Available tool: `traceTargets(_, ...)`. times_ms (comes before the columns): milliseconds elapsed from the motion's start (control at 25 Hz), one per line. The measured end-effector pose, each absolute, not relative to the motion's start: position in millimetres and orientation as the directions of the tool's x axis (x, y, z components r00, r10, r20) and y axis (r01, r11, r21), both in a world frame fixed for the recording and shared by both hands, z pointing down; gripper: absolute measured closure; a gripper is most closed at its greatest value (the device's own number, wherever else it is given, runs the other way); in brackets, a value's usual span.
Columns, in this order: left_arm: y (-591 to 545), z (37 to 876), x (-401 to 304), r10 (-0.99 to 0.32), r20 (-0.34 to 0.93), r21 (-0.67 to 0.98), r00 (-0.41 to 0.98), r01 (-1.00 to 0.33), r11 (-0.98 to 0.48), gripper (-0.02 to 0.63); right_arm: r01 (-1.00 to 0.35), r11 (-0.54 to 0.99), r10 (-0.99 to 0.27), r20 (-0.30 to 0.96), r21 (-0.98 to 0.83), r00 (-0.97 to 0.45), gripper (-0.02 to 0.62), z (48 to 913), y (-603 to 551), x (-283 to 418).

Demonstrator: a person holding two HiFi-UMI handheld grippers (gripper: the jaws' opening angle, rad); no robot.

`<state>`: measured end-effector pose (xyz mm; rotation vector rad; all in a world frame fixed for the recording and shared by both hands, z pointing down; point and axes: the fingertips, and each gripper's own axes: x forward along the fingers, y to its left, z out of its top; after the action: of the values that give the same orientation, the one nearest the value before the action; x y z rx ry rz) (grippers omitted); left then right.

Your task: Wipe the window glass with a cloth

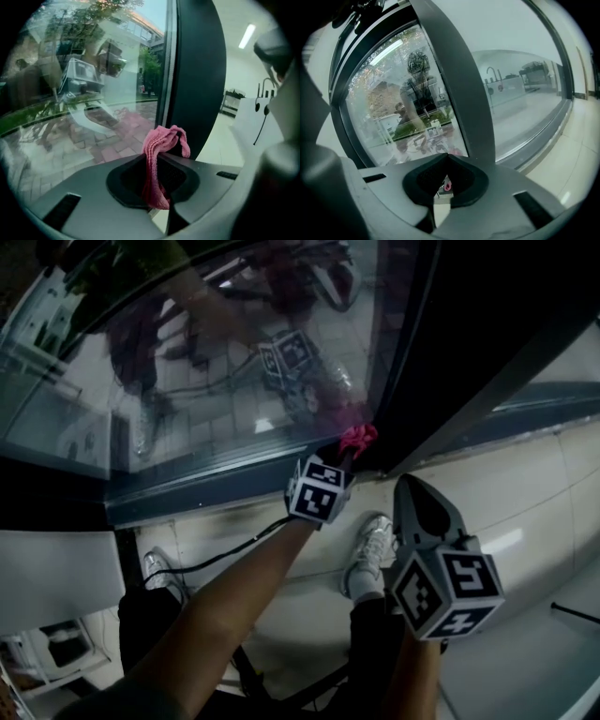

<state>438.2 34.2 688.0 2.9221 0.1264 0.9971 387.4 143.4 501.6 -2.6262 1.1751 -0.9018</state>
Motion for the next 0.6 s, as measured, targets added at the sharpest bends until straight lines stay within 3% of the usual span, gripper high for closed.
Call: traceTargets(600, -79, 677, 351, -0.055, 0.61, 0.121, 0.791, -0.161, -0.98, 0.56, -0.715, -0.593, -0.776, 0.502, -0.371, 0.383, 0.595, 510, 46, 344)
